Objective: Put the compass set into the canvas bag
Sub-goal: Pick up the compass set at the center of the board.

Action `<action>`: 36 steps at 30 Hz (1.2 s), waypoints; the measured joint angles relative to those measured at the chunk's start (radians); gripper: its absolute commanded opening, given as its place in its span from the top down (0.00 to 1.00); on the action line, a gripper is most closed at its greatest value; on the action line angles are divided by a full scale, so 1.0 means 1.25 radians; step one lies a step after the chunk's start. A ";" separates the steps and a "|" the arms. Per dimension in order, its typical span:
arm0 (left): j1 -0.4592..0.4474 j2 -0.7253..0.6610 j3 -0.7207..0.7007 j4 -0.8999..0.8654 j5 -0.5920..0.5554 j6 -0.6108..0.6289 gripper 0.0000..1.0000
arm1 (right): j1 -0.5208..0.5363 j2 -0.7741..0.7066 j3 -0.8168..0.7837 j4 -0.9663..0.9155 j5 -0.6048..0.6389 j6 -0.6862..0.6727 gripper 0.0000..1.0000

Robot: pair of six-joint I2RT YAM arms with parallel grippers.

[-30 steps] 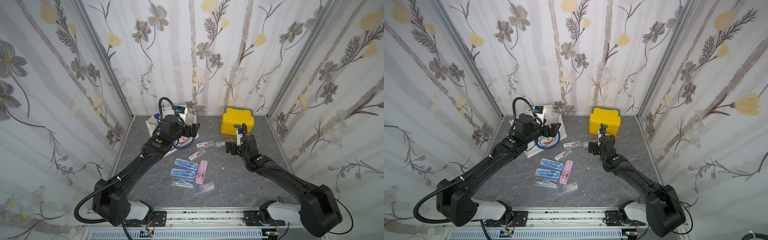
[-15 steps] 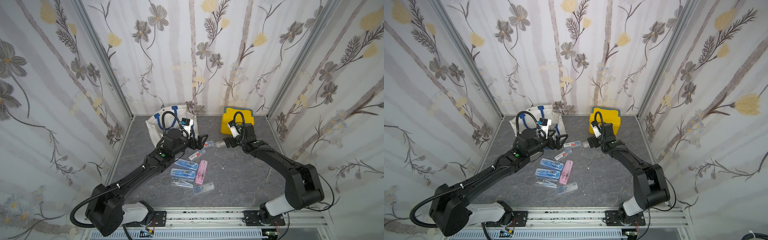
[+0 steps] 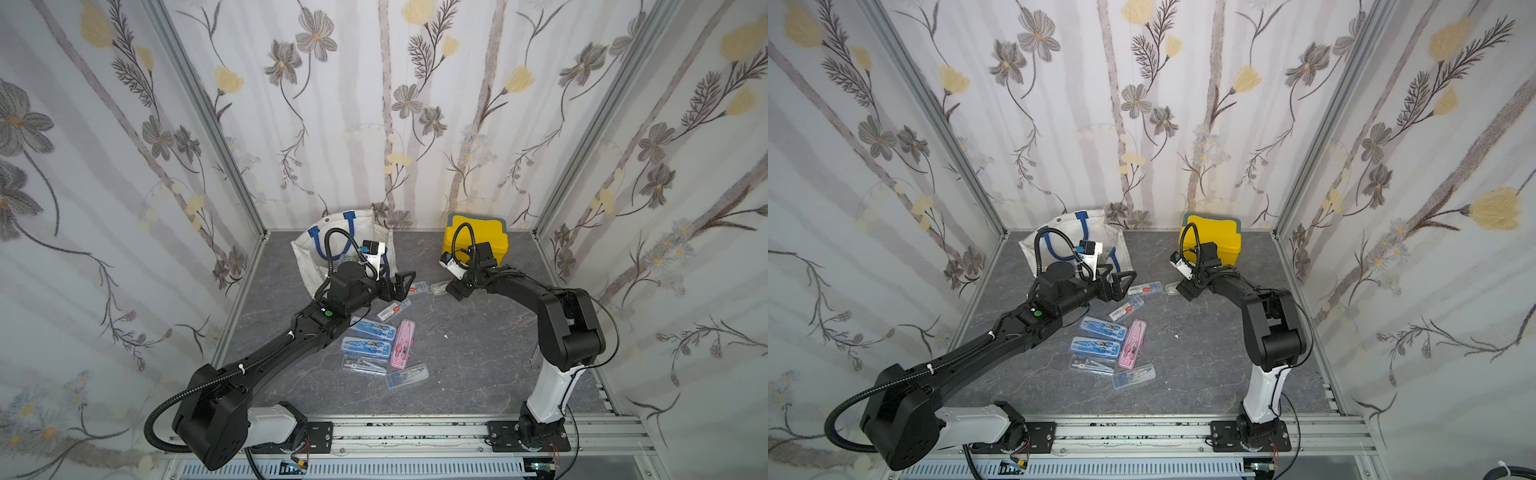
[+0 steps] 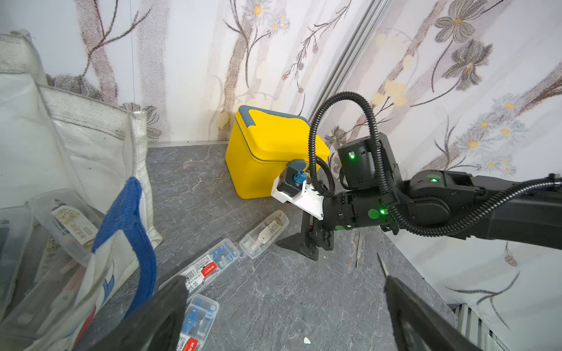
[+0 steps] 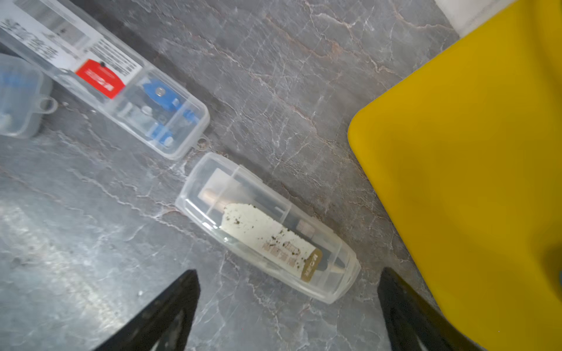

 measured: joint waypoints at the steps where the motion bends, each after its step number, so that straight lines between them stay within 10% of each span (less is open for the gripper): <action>1: 0.000 0.001 -0.002 0.001 0.000 -0.002 0.00 | -0.002 0.016 0.013 -0.008 0.000 -0.020 0.09; 36: -0.001 0.002 -0.009 -0.008 -0.027 -0.009 0.00 | -0.024 0.187 0.208 -0.274 -0.110 -0.328 0.25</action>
